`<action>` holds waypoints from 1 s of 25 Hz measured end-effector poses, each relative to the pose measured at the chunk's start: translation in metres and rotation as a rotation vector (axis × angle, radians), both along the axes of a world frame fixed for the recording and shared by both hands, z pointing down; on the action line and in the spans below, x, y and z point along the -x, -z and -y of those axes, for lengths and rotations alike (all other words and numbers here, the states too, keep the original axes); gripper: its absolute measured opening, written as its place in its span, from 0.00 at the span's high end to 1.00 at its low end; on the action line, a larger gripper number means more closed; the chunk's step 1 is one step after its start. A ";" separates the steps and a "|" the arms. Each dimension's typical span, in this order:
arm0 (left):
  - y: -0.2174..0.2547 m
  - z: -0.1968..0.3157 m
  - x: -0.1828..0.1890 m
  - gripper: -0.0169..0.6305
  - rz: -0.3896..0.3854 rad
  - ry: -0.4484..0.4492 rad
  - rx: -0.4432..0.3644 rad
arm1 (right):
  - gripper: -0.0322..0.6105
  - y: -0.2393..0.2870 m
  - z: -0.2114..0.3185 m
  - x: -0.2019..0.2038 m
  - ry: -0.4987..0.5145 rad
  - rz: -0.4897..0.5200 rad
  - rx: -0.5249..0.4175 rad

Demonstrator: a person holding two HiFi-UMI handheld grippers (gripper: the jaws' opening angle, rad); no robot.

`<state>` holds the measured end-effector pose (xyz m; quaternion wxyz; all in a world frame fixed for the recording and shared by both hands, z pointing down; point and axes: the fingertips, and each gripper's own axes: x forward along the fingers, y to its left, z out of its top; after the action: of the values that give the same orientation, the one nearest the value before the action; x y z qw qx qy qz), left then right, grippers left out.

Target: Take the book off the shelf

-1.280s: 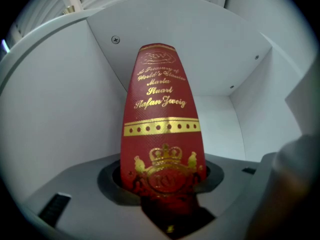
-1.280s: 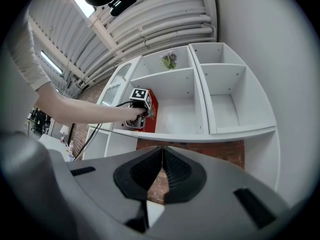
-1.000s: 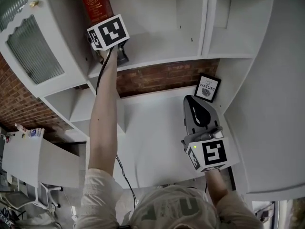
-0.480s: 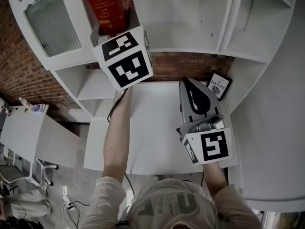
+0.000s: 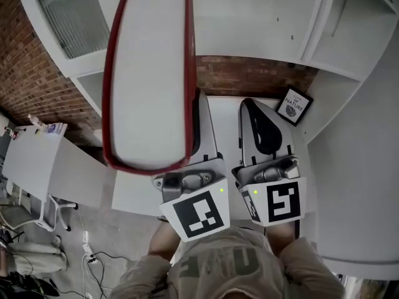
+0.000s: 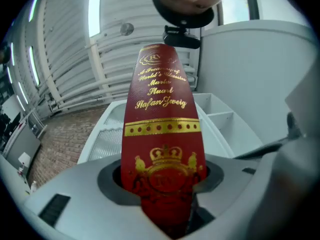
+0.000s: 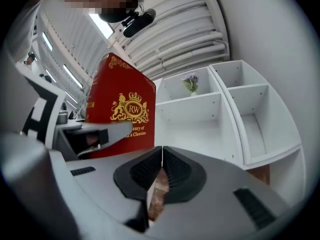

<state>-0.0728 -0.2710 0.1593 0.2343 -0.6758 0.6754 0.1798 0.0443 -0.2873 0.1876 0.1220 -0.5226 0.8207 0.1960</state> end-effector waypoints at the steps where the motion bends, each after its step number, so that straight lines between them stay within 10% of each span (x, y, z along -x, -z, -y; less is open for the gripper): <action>1: -0.008 -0.003 -0.002 0.59 0.020 0.010 0.002 | 0.93 0.000 -0.002 0.001 -0.003 -0.004 -0.018; 25: -0.050 0.010 0.003 0.59 0.000 -0.044 0.076 | 0.93 -0.033 0.002 -0.005 -0.079 -0.039 -0.038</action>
<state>-0.0755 -0.2813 0.2095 0.2045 -0.6989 0.6667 0.1588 0.0496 -0.2898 0.2209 0.1080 -0.5484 0.7977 0.2266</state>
